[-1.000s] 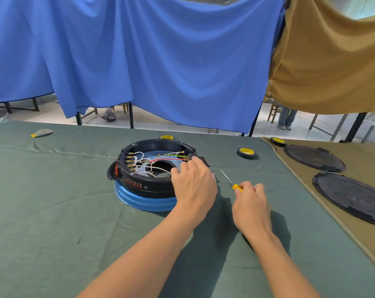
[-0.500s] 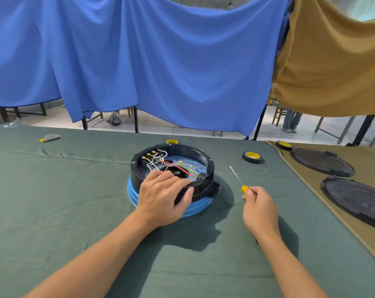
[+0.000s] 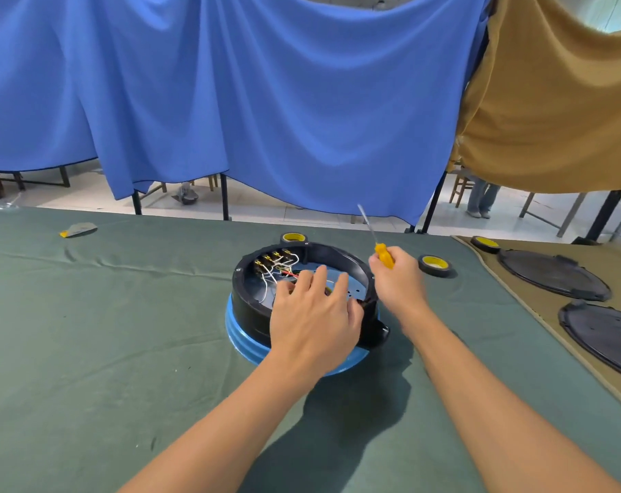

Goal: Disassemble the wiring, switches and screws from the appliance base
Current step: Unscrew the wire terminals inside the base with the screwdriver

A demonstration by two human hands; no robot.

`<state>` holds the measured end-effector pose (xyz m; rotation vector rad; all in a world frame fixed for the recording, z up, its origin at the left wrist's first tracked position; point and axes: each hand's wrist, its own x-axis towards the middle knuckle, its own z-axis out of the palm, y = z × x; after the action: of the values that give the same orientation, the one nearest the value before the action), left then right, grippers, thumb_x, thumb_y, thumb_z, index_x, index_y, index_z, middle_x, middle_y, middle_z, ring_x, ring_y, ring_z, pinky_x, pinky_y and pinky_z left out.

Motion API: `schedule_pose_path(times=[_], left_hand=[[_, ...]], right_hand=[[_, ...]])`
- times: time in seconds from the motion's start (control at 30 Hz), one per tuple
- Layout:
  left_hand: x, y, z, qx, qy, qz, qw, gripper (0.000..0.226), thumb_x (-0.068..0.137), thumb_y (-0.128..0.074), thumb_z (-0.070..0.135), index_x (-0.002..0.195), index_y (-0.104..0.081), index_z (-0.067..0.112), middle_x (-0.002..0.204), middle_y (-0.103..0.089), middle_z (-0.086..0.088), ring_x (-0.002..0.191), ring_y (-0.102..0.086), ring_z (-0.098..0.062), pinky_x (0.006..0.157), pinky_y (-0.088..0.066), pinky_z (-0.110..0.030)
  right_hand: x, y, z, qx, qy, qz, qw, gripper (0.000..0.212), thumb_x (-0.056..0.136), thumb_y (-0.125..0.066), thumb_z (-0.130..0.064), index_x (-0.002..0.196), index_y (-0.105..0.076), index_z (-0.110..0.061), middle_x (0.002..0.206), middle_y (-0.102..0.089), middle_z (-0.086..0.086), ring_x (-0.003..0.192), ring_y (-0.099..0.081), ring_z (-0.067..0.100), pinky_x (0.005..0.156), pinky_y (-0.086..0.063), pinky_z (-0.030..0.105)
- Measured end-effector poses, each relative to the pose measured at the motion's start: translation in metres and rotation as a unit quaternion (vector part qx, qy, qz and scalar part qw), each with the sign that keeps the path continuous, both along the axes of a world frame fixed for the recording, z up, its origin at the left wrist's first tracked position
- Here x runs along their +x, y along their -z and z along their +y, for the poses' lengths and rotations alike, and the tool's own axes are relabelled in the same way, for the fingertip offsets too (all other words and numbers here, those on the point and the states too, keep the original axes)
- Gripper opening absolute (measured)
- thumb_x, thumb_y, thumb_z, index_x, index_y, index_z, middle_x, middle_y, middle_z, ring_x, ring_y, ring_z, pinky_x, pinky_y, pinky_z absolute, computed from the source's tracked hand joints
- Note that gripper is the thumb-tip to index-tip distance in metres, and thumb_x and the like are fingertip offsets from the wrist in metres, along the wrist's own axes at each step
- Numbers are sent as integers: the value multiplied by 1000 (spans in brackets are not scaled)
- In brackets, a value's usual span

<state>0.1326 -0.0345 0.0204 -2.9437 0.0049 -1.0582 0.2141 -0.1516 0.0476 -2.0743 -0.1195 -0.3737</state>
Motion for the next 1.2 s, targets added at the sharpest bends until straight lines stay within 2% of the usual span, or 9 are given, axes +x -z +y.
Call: schedule_pose_path(times=[0.27,0.4,0.57,0.63,0.77,0.9,1.03,1.1,1.2], left_hand=[[20,-6,57,-29,108,-6,994,46,97,-29,45,97,-74,33,117,-68,18,109,-58,-11,92,-35,-35],[30,-12,72,-187,113,-37,975,52,95,-24,52,101,-74,39,130,-58,23,123,-43,-1,100,-19,-27],[50,-27,83,-311,-73,149,936,67,93,-46,52,148,-29,17,160,-13,-9,145,-9,-28,114,-10,-45],[52,-30,84,-365,-119,202,901,76,90,-50,57,144,-27,9,151,-26,-20,138,-24,-40,109,-24,-49],[56,-25,91,-352,-96,201,909,91,80,-61,66,141,-29,6,137,-43,-17,123,-45,-36,96,-43,-43],[58,-34,107,-366,-40,244,897,96,72,-67,68,138,-34,6,133,-46,-10,108,-48,-26,86,-42,-35],[68,-44,112,-211,-84,304,925,78,70,-52,82,108,-49,14,111,-59,-5,99,-54,-28,86,-46,-42],[79,-49,104,-176,-79,306,932,74,76,-47,81,111,-51,15,118,-57,-11,109,-50,-32,92,-44,-46],[94,-50,83,-182,2,292,939,82,83,-41,76,147,-33,26,154,-30,-9,140,-27,-33,111,-30,-50]], right_hand=[[15,5,15,-169,-53,-4,984,23,96,-53,-23,112,-68,-23,103,-71,6,100,-58,34,81,-44,35],[-3,2,10,-280,-18,-31,959,15,89,-51,-24,87,-65,-19,87,-69,6,72,-49,32,62,-37,36],[-4,-21,0,-308,-58,8,950,12,82,-54,-17,71,-58,-18,71,-60,9,76,-53,33,58,-40,38],[-1,-27,-4,-279,-81,8,957,17,88,-56,-19,71,-59,-19,69,-61,8,74,-55,29,60,-42,36],[7,-28,-10,-245,-115,-14,963,17,94,-56,-25,97,-69,-15,93,-70,10,89,-59,27,79,-49,41],[15,-28,-20,-261,-155,-1,953,12,94,-58,-28,85,-65,-25,77,-65,0,83,-55,21,66,-45,36],[25,-32,-33,-256,-147,-11,955,7,93,-62,-31,92,-68,-29,77,-65,-6,86,-55,24,70,-43,35],[28,-34,-35,-240,-131,-18,962,15,92,-63,-36,106,-64,-29,89,-67,-10,97,-56,22,79,-45,38],[33,-40,-33,-169,-155,14,973,16,93,-61,-37,102,-51,-28,79,-73,-12,94,-65,14,83,-51,42]])
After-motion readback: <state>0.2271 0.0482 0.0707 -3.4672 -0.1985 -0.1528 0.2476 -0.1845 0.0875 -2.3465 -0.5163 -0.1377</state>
